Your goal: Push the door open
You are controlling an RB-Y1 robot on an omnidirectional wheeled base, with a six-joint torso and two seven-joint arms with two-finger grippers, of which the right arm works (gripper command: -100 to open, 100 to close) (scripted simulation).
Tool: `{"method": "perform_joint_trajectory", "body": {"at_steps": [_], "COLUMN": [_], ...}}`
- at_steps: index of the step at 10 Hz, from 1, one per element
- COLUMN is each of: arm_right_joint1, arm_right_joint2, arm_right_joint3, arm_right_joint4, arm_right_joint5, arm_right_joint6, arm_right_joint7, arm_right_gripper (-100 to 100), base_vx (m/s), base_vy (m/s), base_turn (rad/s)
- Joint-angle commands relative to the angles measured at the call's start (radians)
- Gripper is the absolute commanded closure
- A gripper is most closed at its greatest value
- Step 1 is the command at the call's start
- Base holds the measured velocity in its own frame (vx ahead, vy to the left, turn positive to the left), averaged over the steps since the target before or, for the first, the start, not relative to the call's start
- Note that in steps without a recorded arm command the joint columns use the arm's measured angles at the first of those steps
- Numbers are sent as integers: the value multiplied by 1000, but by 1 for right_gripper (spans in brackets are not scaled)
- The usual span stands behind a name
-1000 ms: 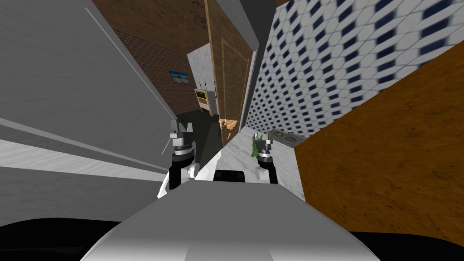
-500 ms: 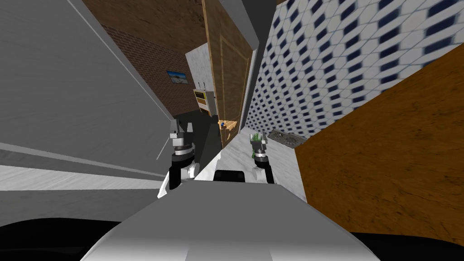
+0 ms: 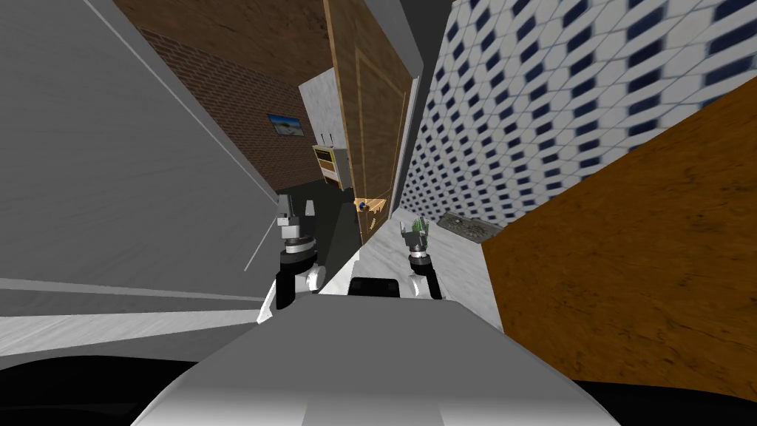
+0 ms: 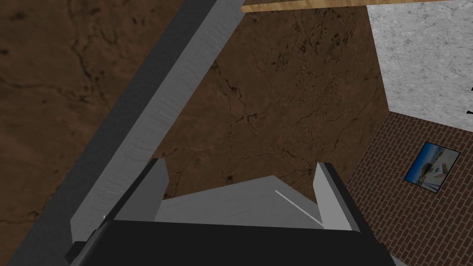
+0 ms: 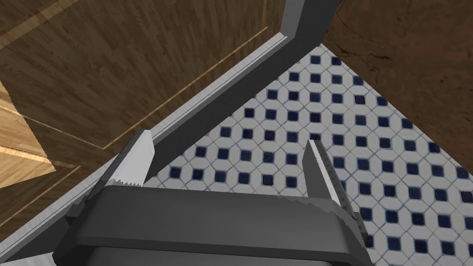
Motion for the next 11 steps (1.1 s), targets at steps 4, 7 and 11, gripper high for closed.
{"method": "perform_joint_trajectory", "body": {"at_steps": [4,7,11], "arm_right_joint1": [-34,-56,-86], "arm_right_joint2": [-27,-47,-74], "arm_right_joint3": [71,118,181], "arm_right_joint4": [72,119,182], "arm_right_joint5": [-1,-3,-5], "arm_right_joint6": [-26,-43,-66], "arm_right_joint7": [-101,-169,-261], "arm_right_gripper": [-100,-100,-100], "base_vx": [96,101,98], "base_vy": [12,2,11], "base_turn": [-22,-24,-24]}}
